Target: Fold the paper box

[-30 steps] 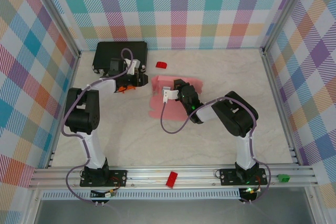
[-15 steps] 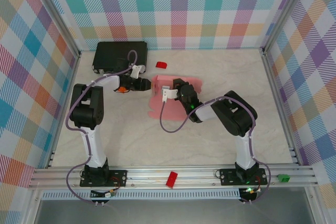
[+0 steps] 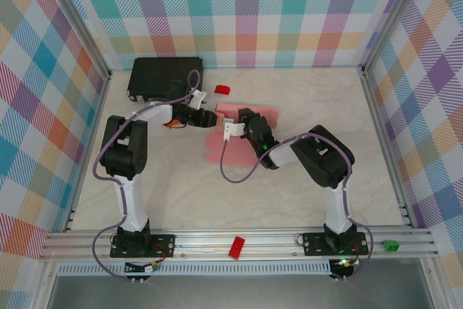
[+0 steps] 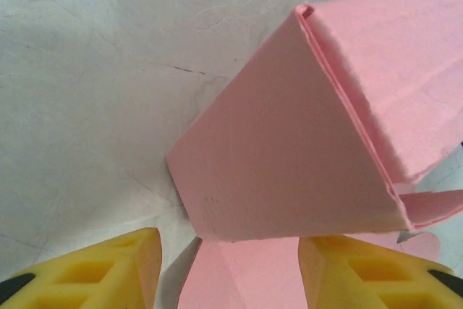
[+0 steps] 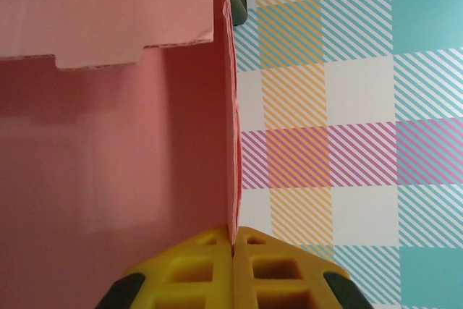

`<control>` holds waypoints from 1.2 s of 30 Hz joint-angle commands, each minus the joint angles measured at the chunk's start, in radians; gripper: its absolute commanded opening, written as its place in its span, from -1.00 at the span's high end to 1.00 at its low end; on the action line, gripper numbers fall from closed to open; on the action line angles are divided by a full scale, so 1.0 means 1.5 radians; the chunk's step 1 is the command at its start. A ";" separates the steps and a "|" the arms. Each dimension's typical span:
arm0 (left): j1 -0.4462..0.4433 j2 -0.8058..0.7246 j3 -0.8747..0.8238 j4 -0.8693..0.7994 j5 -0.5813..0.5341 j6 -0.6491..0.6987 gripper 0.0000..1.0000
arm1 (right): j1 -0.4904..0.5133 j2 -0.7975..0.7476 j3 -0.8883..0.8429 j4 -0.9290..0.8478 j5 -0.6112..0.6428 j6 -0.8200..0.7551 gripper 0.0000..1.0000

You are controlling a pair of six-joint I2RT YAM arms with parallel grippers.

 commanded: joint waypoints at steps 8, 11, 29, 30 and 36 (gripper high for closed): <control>-0.029 -0.011 -0.022 0.110 -0.059 -0.046 0.02 | 0.005 0.007 0.011 -0.026 -0.009 0.009 0.87; -0.040 -0.018 -0.042 0.155 -0.080 -0.066 0.05 | 0.005 0.007 0.011 -0.026 -0.009 0.008 0.87; -0.082 -0.057 -0.152 0.323 -0.178 -0.103 0.47 | 0.006 0.006 0.017 -0.039 -0.010 0.013 0.87; -0.083 -0.057 -0.152 0.323 -0.185 -0.104 0.49 | 0.006 0.006 0.017 -0.039 -0.009 0.013 0.87; -0.099 -0.060 -0.156 0.336 -0.234 -0.103 0.61 | 0.008 0.004 0.015 -0.040 -0.010 0.015 0.87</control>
